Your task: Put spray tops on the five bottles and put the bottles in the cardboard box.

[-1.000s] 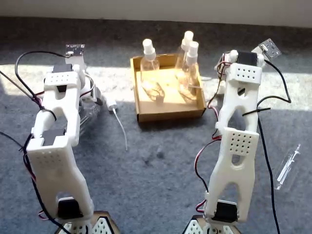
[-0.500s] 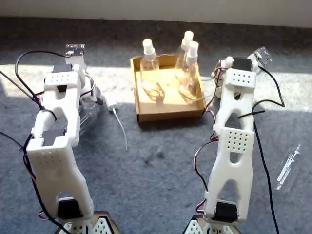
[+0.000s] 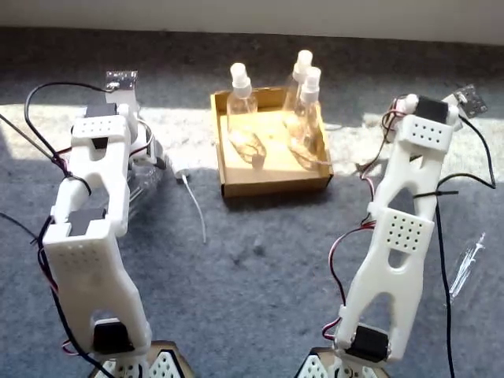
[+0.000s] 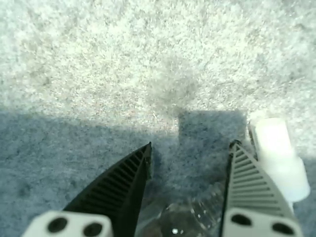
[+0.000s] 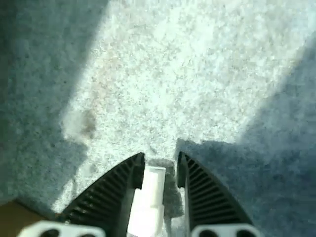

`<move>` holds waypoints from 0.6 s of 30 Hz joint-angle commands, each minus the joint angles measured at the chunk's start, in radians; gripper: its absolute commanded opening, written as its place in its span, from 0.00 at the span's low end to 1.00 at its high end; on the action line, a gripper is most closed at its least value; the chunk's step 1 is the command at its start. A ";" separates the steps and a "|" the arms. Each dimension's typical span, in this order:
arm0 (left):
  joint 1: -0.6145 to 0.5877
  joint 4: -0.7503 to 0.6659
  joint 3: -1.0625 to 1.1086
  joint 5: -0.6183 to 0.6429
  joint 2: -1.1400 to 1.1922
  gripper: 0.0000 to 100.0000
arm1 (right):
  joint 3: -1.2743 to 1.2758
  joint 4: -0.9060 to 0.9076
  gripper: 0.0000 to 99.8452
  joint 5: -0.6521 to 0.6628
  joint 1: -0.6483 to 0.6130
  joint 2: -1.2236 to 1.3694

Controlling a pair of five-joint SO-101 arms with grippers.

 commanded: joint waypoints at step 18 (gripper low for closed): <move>-0.005 -0.020 0.013 -0.006 -0.015 0.24 | 0.090 0.091 0.25 0.107 -0.168 -0.236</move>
